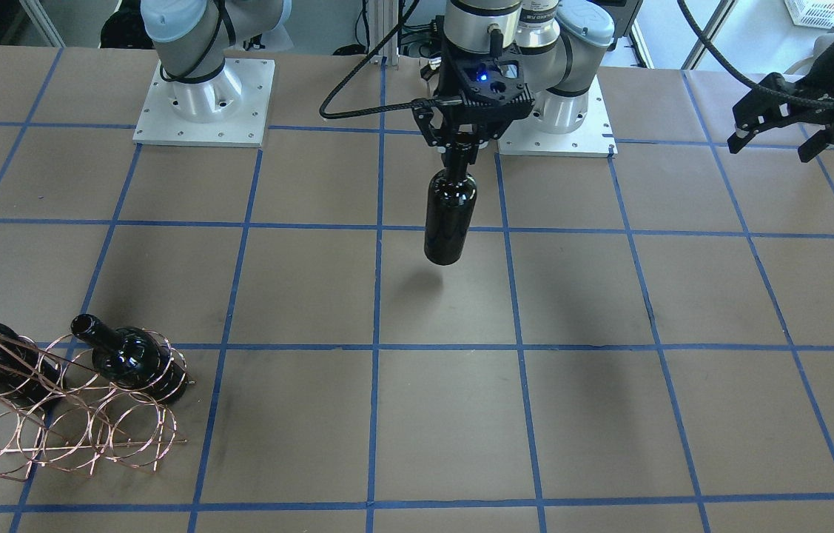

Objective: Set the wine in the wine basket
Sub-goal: 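Lift the bottle with the right gripper and carry it toward the copper rack, then tilt the bottle and lower it into the empty rack slot with the right gripper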

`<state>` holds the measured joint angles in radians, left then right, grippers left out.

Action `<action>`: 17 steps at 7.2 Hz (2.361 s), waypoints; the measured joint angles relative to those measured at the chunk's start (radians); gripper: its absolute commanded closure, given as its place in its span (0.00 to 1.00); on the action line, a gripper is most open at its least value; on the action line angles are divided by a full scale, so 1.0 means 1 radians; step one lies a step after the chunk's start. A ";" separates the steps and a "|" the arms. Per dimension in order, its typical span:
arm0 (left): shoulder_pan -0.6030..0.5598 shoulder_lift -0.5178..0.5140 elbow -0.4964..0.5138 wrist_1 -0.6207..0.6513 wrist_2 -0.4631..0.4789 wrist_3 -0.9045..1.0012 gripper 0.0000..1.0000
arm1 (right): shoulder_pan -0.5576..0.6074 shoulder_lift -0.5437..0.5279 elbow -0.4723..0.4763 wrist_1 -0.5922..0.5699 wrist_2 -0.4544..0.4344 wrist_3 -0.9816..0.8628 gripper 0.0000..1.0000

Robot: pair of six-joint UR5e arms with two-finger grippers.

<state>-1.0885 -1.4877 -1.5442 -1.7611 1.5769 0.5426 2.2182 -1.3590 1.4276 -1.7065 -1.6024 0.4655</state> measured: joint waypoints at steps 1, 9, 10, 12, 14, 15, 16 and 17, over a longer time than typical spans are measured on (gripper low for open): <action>-0.058 -0.001 0.006 0.000 0.001 -0.074 0.00 | -0.071 -0.038 0.000 0.038 -0.009 -0.096 1.00; -0.436 -0.096 0.043 0.174 -0.028 -0.496 0.00 | -0.662 -0.302 -0.013 0.288 -0.074 -0.950 1.00; -0.448 -0.101 0.043 0.174 -0.028 -0.497 0.00 | -0.710 -0.306 -0.014 0.292 -0.079 -1.037 1.00; -0.457 -0.105 0.043 0.170 -0.022 -0.495 0.00 | -0.841 -0.298 -0.017 0.291 -0.071 -1.211 1.00; -0.467 -0.106 0.042 0.168 0.000 -0.494 0.00 | -0.916 -0.259 -0.022 0.248 -0.063 -1.298 1.00; -0.472 -0.105 0.042 0.168 0.006 -0.496 0.00 | -0.924 -0.230 -0.028 0.210 -0.053 -1.305 1.00; -0.475 -0.103 0.039 0.168 0.008 -0.496 0.00 | -0.927 -0.197 -0.046 0.179 -0.036 -1.298 1.00; -0.477 -0.101 0.034 0.167 0.010 -0.496 0.00 | -0.928 -0.164 -0.066 0.158 -0.019 -1.280 1.00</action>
<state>-1.5652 -1.5892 -1.5105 -1.5937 1.5868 0.0462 1.2906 -1.5228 1.3612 -1.5481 -1.6212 -0.8146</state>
